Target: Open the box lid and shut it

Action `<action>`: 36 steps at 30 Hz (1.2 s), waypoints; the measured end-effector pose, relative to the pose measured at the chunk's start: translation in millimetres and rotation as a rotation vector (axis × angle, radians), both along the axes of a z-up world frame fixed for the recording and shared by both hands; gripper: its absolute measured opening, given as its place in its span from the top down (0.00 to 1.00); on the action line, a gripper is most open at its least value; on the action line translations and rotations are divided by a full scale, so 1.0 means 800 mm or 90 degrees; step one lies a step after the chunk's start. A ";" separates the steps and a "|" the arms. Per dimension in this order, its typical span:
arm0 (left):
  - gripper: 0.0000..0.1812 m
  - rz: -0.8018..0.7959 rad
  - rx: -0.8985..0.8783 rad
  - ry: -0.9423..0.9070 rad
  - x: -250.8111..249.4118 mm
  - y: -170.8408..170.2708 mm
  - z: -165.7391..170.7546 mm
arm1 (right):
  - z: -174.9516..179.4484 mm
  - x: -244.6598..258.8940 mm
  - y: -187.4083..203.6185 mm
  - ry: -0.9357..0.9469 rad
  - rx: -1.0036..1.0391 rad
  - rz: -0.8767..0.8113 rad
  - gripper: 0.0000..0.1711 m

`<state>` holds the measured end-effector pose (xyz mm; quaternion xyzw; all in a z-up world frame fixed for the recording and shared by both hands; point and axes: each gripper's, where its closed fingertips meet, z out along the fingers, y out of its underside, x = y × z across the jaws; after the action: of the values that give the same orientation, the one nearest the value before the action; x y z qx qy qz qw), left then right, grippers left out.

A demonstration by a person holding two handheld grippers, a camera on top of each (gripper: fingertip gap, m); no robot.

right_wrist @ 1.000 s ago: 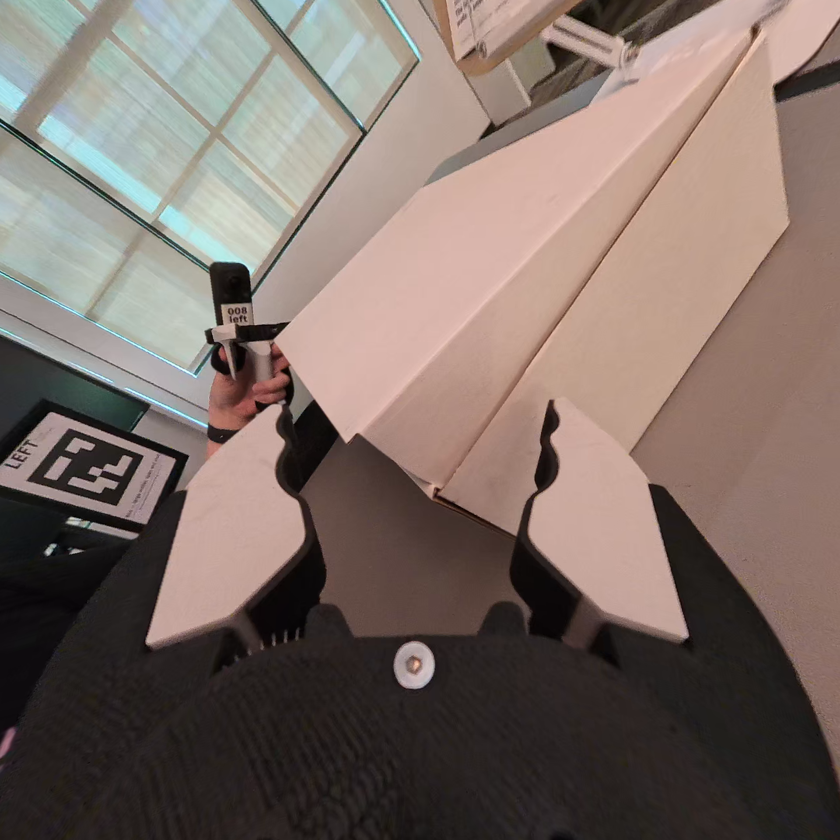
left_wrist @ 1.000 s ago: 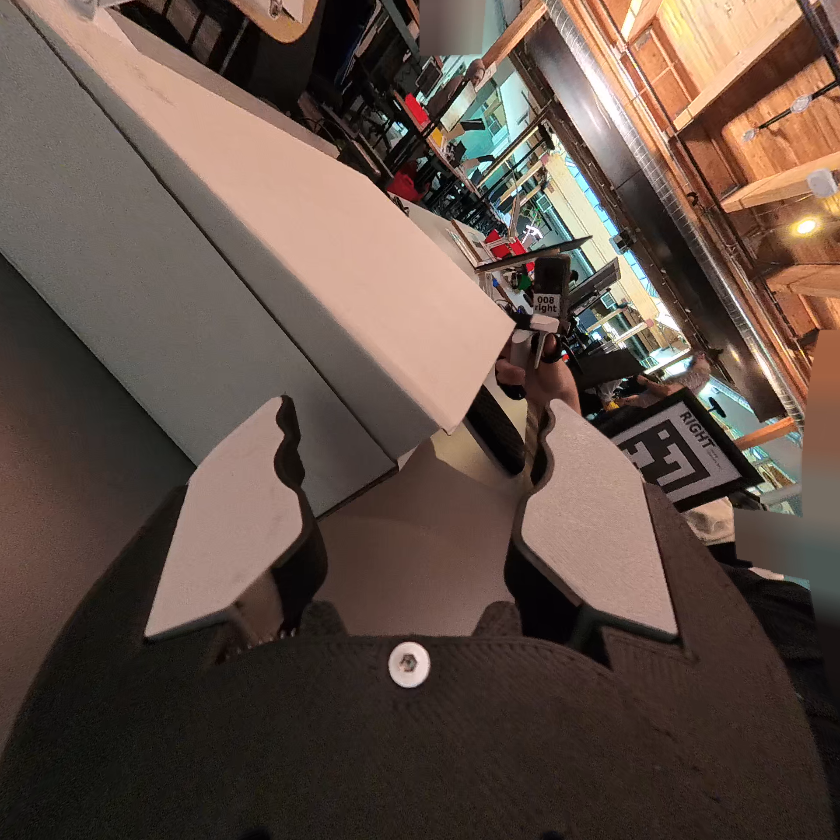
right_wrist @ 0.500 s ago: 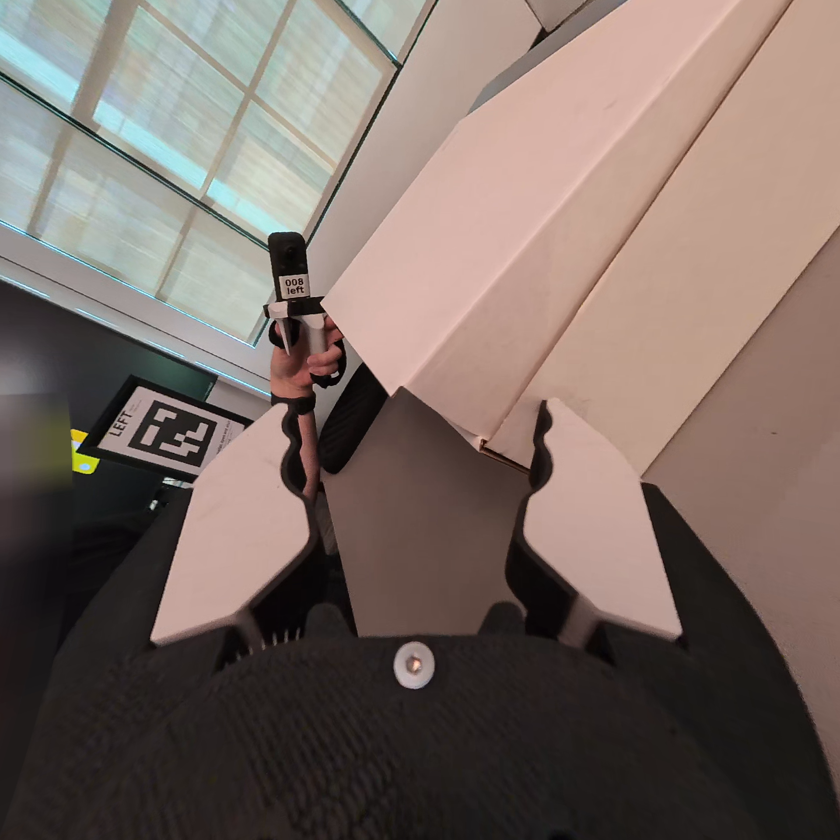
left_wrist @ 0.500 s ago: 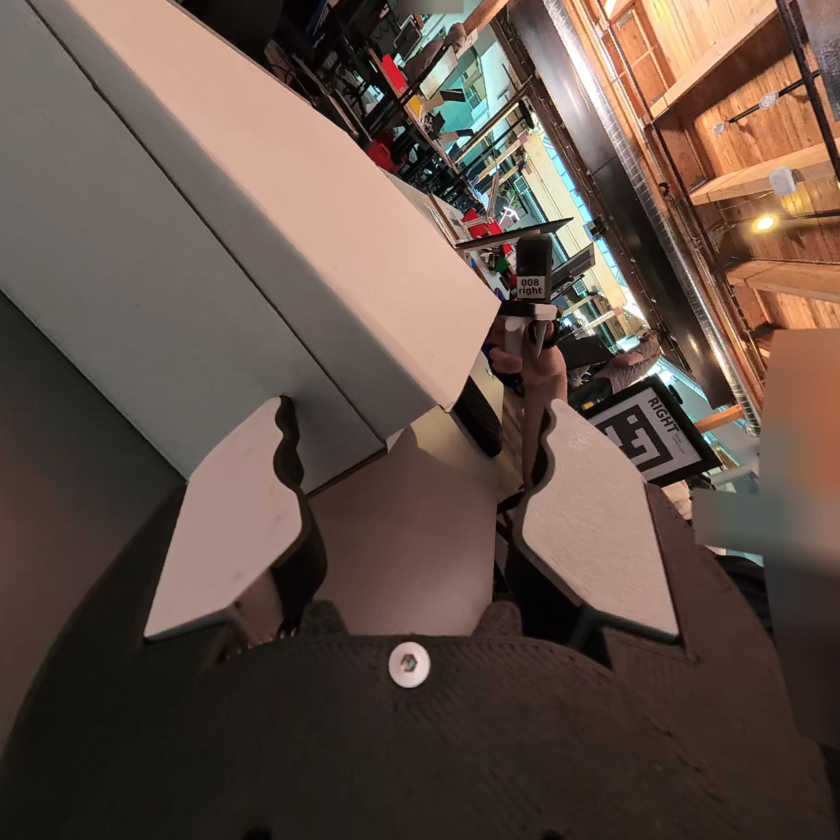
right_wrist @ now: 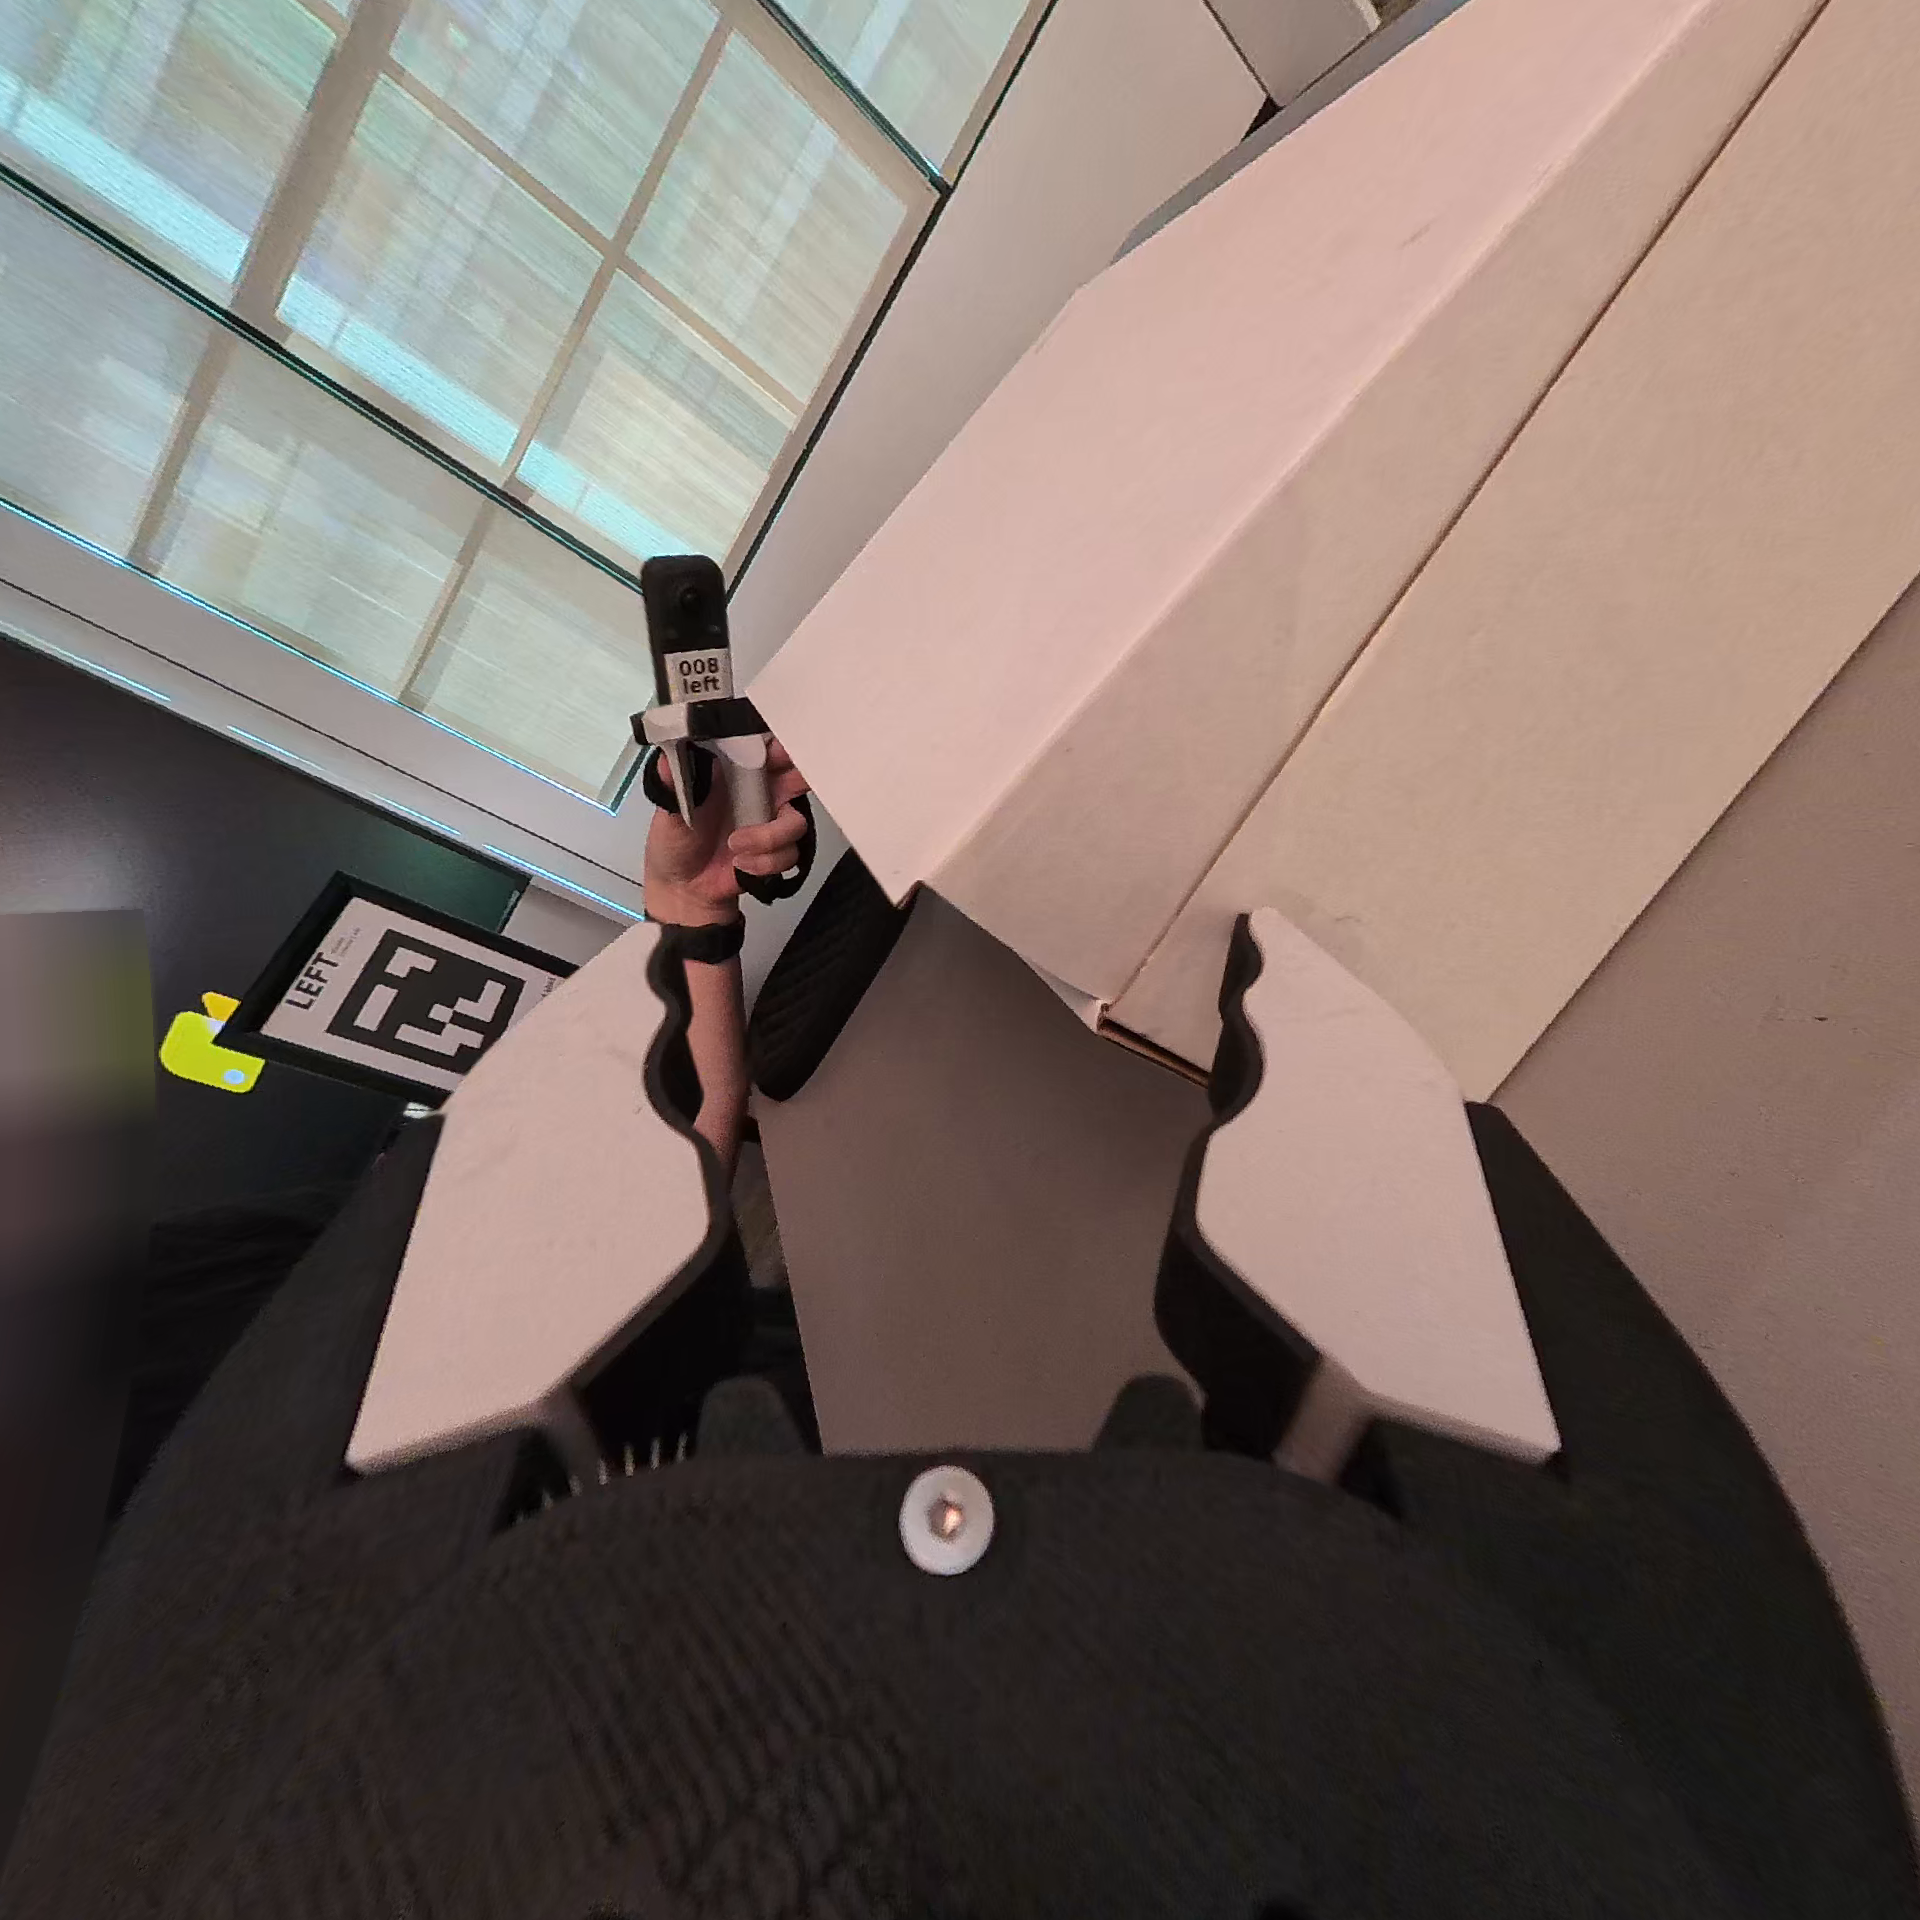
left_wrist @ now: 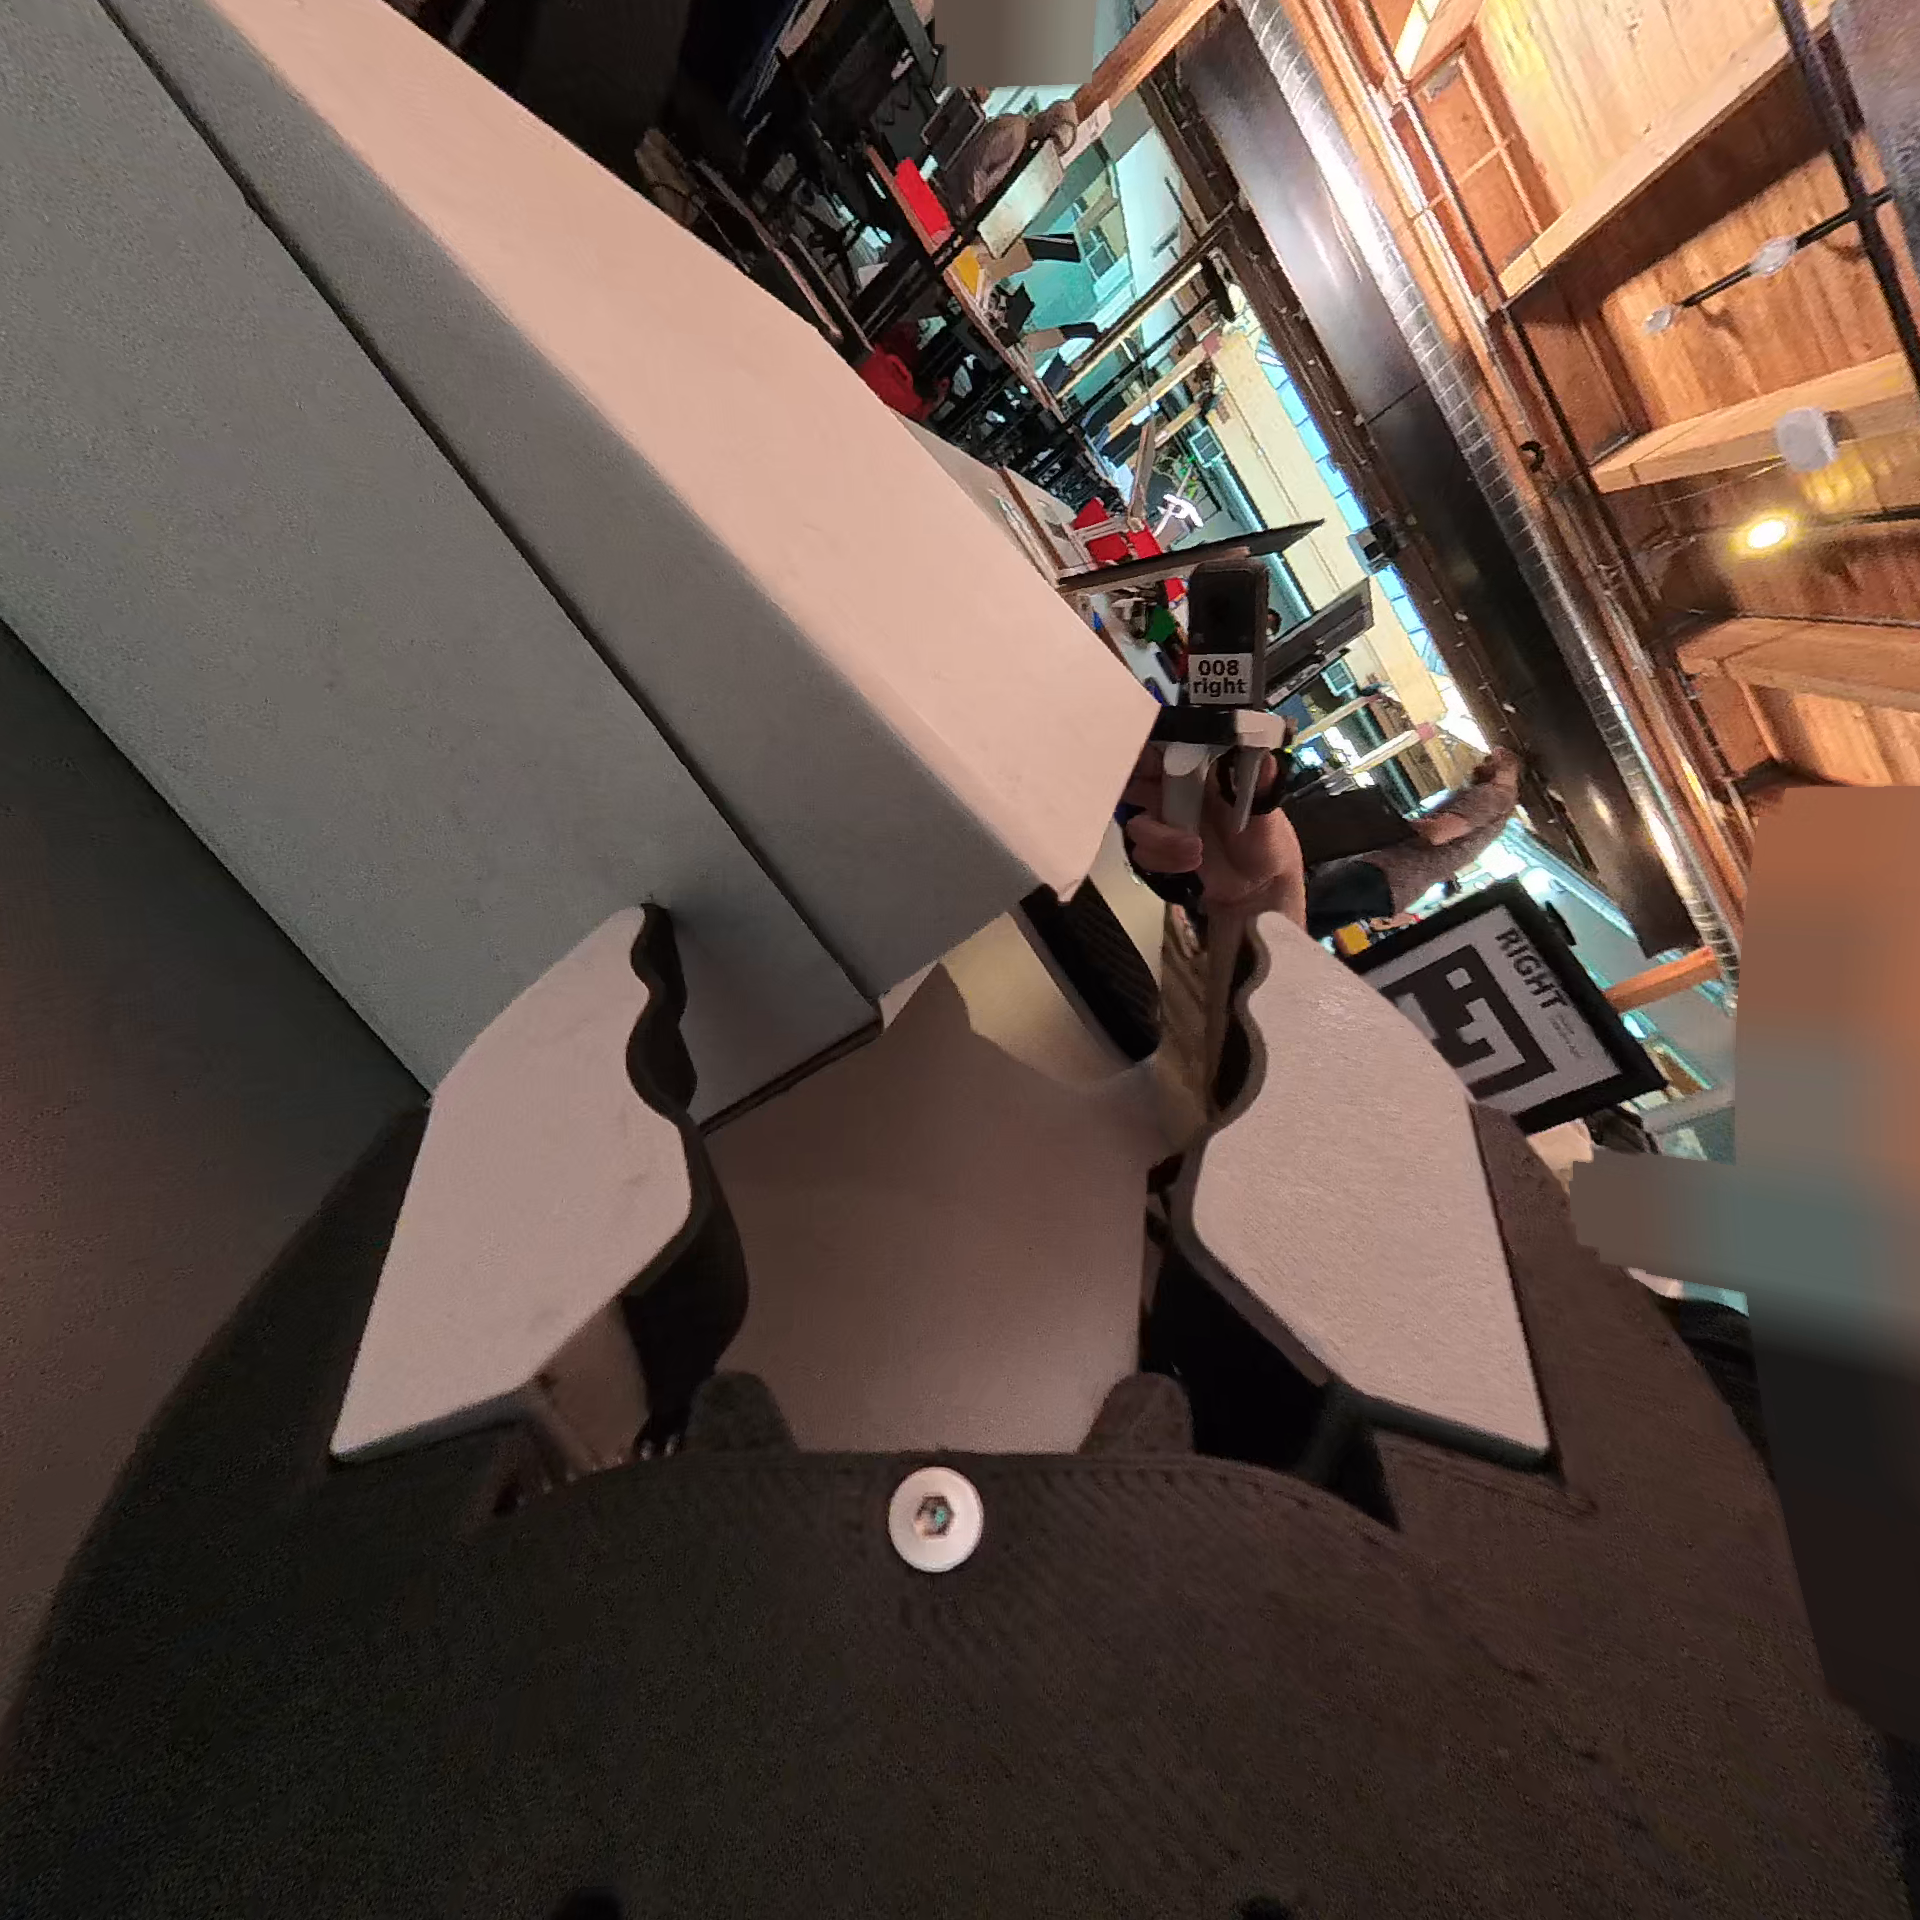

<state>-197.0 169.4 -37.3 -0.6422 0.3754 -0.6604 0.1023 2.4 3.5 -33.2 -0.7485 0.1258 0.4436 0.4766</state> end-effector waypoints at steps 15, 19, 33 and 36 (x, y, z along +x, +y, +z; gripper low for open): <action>0.46 -0.004 -0.002 0.051 0.023 0.026 -0.005 | -0.022 0.044 0.038 0.013 -0.082 -0.070 0.43; 0.49 -0.015 0.026 0.080 0.028 0.028 -0.014 | -0.031 0.037 0.043 0.045 -0.085 -0.059 0.43; 0.50 -0.018 0.078 0.175 0.019 0.031 -0.051 | -0.068 0.039 0.038 -0.019 -0.140 -0.055 0.44; 0.51 -0.028 0.077 0.166 0.016 0.029 -0.048 | -0.069 0.035 0.040 0.025 -0.111 -0.051 0.44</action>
<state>-184.0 192.8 -75.7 -0.7066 0.4388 -0.5498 0.0767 30.1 35.5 -88.4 -0.7727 0.2027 0.4262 0.4245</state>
